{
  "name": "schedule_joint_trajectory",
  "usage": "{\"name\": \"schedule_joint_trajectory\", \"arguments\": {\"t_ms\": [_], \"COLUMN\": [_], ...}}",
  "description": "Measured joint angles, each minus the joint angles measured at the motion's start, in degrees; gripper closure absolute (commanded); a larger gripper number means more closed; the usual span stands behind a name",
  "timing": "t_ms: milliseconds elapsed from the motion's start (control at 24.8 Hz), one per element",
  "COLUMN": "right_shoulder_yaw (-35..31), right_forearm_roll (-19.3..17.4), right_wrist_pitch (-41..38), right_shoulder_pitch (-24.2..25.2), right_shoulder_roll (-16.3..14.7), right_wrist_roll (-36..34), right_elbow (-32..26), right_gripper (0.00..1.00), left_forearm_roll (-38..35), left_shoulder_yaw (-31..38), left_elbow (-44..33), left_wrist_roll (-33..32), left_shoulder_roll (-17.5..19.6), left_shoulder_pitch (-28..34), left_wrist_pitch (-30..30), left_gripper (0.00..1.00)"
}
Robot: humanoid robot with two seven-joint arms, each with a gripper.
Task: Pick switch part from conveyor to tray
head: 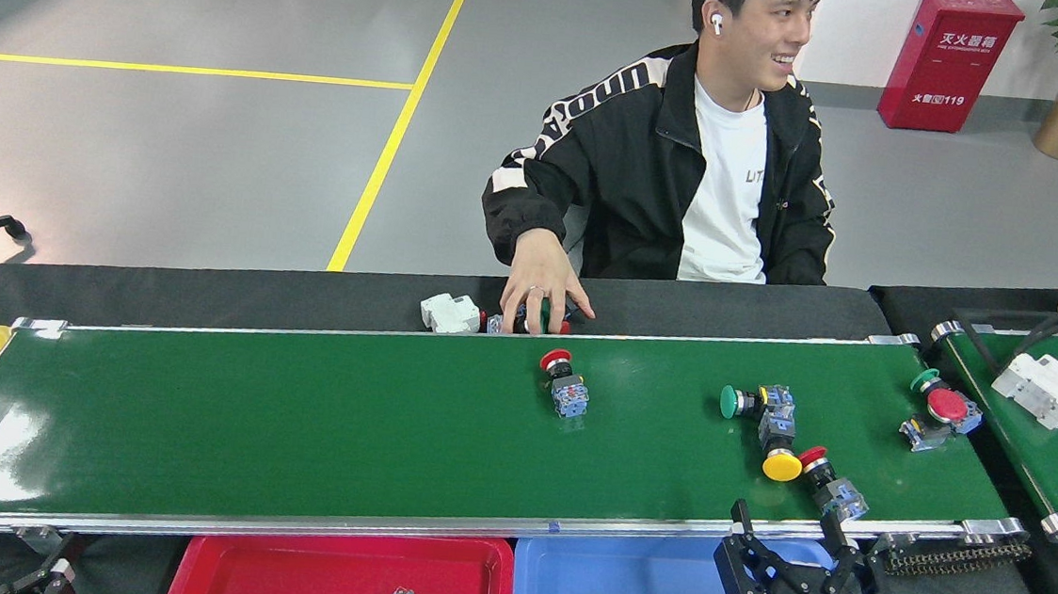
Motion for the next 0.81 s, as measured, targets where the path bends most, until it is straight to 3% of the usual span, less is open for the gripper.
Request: {"name": "schedule_joint_trajectory", "arguments": {"t_ms": [202, 363, 404, 484, 565, 807], "right_shoulder_yaw": [-1.41, -1.29, -1.16, -0.48, 1.11, 3.19], "right_forearm_roll": [0.0, 0.03, 0.03, 0.04, 0.01, -0.12], "right_wrist_pitch": [0.22, 0.33, 0.34, 0.53, 0.54, -4.41], "right_shoulder_pitch": [-0.04, -5.52, -6.94, -9.49, -10.19, -10.16], "right_shoulder_roll": [-0.86, -0.86, -0.86, -0.95, -1.21, -2.69], "right_wrist_roll": [-0.14, -0.19, -0.05, 0.36, 1.25, 2.53], "right_elbow": [1.48, 6.55, 8.2, 10.74, 11.75, 12.41], "right_gripper": [0.02, 0.13, 0.19, 0.4, 0.74, 0.96], "left_forearm_roll": [0.02, 0.02, 0.02, 0.11, 0.24, 0.0], "left_shoulder_yaw": [-0.1, -0.18, -0.1, 0.14, 0.2, -1.11], "left_elbow": [-0.29, -0.3, -0.36, -0.37, -0.36, -0.14], "left_wrist_roll": [-0.05, -0.15, -0.21, -0.32, -0.06, 0.11], "left_shoulder_roll": [0.02, 0.58, 0.73, 0.55, 0.52, -0.81], "left_shoulder_pitch": [-0.96, -1.23, -1.23, -1.38, -1.45, -1.5], "left_wrist_pitch": [-0.25, -0.25, -0.25, -0.25, -0.25, -0.44], "left_gripper": [0.0, 0.0, 0.0, 0.0, 0.0, 0.0]}}
